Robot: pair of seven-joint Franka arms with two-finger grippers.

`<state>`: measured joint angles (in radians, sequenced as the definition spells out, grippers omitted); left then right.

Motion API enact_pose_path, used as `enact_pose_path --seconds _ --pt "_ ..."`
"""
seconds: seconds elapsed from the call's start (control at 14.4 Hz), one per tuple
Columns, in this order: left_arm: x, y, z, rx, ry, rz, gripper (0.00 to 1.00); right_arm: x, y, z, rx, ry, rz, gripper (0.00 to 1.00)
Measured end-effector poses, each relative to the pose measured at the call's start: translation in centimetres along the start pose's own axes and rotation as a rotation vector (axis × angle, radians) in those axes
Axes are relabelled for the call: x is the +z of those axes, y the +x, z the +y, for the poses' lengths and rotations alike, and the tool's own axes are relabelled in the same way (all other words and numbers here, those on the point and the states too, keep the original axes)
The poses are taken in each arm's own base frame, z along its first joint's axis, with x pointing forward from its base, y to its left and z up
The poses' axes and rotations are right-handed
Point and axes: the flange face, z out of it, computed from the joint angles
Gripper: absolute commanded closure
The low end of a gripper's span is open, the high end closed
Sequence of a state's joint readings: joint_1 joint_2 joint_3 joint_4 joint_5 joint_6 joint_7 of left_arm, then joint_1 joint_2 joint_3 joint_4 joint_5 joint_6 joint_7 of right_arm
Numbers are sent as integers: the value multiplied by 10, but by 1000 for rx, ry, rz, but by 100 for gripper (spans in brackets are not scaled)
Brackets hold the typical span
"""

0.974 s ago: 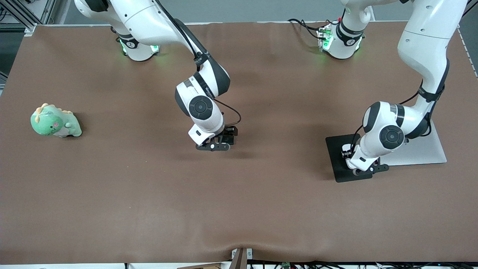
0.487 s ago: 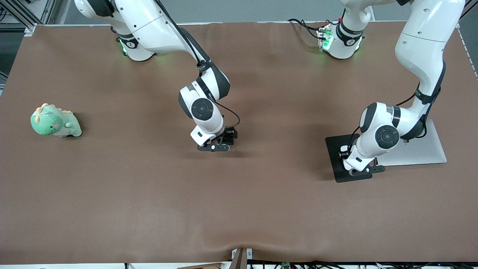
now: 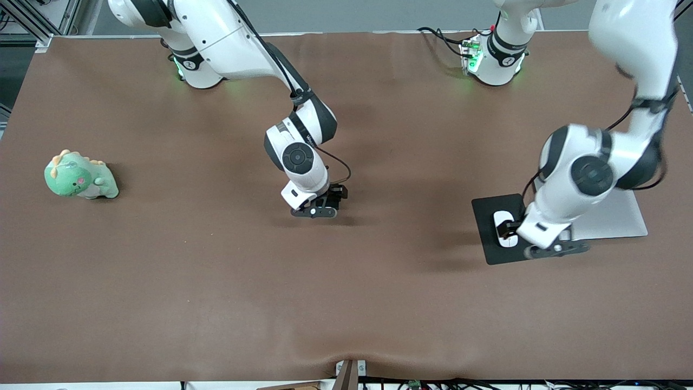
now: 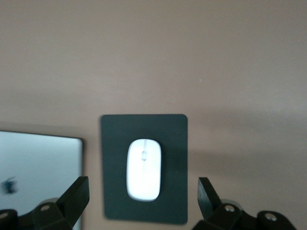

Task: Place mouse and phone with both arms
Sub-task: 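Release the mouse on the pad while the right gripper grasps the phone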

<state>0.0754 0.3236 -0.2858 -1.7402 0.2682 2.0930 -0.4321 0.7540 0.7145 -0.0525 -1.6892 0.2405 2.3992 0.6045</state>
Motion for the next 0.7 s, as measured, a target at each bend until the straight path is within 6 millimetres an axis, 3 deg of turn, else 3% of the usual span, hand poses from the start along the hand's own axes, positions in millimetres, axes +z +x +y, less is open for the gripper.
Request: enact_pose_path --seconds 0.21,0.28,0.35,0.42,0.49,0.7 --pt "-111 -15 -21 -49 44 -68 0 8 -7 -6 -3 9 0 0" --pt "-140 -23 -25 -54 43 -87 0 12 -9 -8 -6 8 2 13" --pt "-166 -30 -28 -47 42 -86 0 16 -10 -8 -8 6 3 53" --pt "-189 -36 -31 -25 40 -67 0 16 -10 -7 -8 4 3 87" --pt "-210 -42 -35 4 36 -40 0 13 -10 -8 -9 3 2 100" --pt "-248 -60 -56 74 7 -21 0 9 -12 -8 -11 -12 -24 100"
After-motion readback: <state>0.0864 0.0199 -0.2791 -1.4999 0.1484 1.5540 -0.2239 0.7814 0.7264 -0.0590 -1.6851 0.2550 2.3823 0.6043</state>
